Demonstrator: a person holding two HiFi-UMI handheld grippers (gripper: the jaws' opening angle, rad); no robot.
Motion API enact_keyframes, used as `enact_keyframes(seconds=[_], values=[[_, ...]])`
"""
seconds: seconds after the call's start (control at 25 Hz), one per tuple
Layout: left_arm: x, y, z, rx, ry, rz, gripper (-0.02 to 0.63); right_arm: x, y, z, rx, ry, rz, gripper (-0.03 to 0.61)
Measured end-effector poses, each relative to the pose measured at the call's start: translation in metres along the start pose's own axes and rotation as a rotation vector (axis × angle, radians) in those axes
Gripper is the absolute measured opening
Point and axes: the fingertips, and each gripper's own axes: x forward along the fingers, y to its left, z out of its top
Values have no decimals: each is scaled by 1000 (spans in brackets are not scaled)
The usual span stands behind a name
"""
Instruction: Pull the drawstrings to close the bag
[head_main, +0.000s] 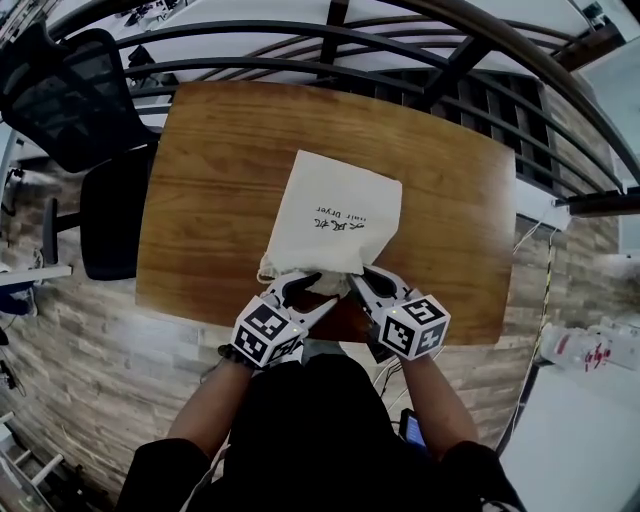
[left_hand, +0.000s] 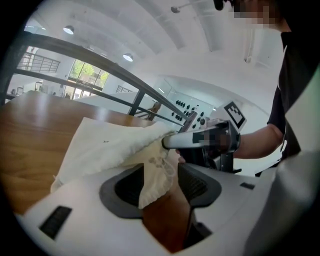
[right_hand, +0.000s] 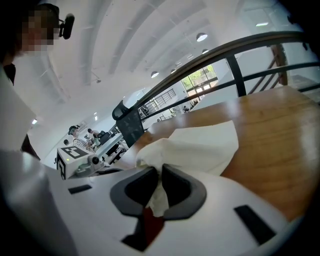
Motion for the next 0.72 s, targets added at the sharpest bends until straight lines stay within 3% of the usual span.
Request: enact_keyframes(seconds=[0.28,0.56,0.72], values=[[22,-3,-3,-62,15,-45,176,-7,0,-2,25,-10,45,25],[36,-7,-6,-96,20,-75,175,-11,5,-8,39,1,106,25],[41,-13,-4,-73,19,-82,142,-14,2,-8,35,17,113,25]])
